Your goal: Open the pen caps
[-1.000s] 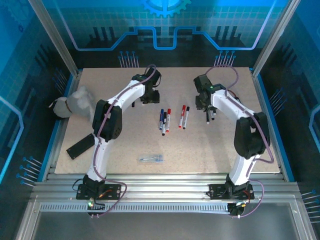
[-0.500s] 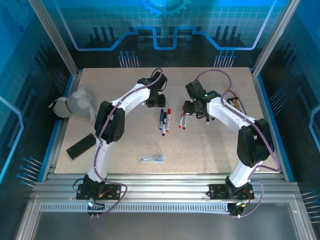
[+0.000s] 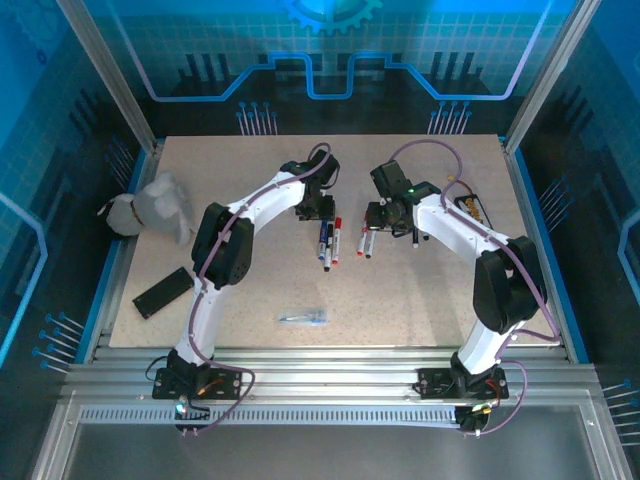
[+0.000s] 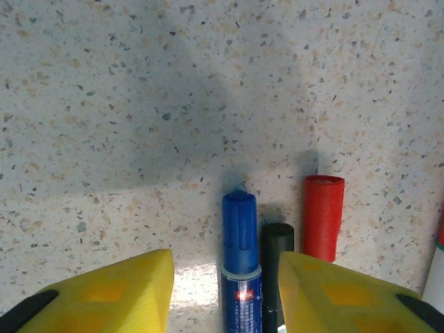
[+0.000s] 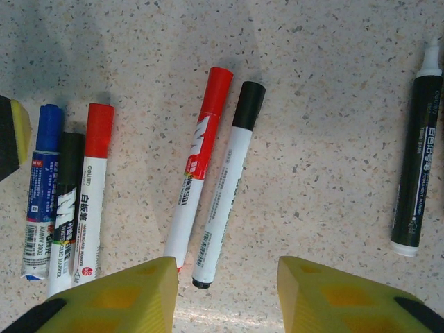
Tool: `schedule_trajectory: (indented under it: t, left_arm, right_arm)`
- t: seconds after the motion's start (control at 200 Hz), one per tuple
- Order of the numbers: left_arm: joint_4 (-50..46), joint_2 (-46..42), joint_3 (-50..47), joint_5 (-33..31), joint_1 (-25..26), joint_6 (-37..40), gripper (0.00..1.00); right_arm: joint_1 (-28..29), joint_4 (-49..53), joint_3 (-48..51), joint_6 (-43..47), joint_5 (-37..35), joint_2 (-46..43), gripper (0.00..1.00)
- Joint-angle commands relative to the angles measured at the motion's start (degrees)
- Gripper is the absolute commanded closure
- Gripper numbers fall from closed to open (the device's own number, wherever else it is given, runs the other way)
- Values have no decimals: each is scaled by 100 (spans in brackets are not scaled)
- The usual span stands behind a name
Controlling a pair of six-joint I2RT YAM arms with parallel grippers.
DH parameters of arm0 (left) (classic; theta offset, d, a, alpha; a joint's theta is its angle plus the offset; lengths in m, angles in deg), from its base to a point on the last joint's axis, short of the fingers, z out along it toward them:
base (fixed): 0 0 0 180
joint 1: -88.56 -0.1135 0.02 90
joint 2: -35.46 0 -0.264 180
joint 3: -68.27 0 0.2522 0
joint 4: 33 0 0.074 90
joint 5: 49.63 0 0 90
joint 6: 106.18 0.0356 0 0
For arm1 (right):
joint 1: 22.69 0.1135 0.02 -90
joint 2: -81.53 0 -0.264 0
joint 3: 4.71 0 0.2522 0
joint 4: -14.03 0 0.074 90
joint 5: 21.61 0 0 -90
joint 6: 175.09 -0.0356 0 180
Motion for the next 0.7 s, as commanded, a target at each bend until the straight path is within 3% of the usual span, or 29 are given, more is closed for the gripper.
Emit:
schedule_trajectory:
  t: [0.0, 0.695]
  left_arm:
    - [20, 171, -107, 111, 34, -90, 56]
    - [-124, 739, 236, 16, 34, -89, 62]
  right_arm:
    - [43, -52, -6, -104, 68, 91, 57]
    - [39, -194, 73, -116, 252, 136, 59]
